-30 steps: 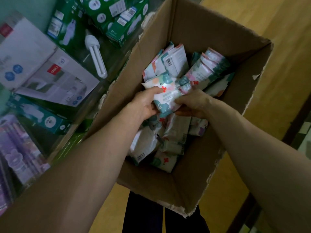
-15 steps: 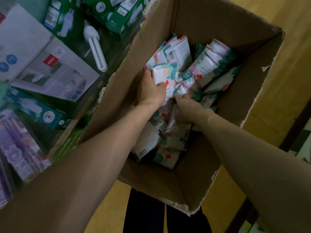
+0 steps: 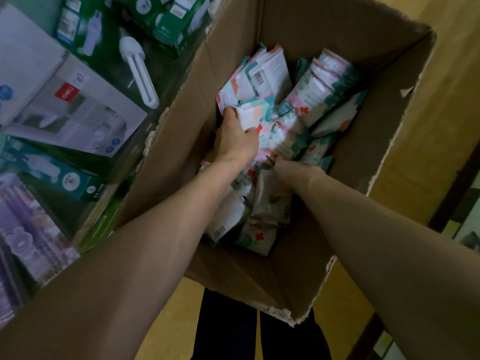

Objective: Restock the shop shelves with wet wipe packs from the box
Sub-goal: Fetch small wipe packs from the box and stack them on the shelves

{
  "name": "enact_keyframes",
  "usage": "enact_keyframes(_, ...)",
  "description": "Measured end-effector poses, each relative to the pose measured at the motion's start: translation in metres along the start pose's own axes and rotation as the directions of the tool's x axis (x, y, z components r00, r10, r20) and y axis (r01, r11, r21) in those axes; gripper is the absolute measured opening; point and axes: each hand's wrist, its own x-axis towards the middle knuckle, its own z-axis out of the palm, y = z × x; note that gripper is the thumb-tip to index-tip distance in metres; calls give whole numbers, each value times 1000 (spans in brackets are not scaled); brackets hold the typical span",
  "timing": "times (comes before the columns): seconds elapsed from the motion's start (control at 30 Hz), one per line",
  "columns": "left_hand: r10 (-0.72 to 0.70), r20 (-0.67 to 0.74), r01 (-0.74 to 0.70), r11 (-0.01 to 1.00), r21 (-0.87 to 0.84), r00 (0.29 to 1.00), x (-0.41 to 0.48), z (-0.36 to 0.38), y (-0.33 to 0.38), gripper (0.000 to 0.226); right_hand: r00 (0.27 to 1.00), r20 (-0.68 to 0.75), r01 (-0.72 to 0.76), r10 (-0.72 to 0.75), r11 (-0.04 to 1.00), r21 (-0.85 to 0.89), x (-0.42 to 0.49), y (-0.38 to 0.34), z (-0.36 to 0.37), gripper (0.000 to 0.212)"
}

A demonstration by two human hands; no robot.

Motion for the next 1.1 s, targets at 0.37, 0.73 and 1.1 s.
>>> enact_keyframes(0.37,-36,-16,36,999,-20,999,-8,-3,-4,49,985,-160,69,-66,997,18,-30,-2,-21,70)
enact_keyframes(0.73,-86,-239,44,983,-176,967,-60,-46,55,38,785,-565,196,254,763,616,-157,12,-66,14)
enact_keyframes(1.1,-152,-10,112,773,-624,988,-154,-57,141,54,362,-715,679,599,356,642,-294,-10,-59,35)
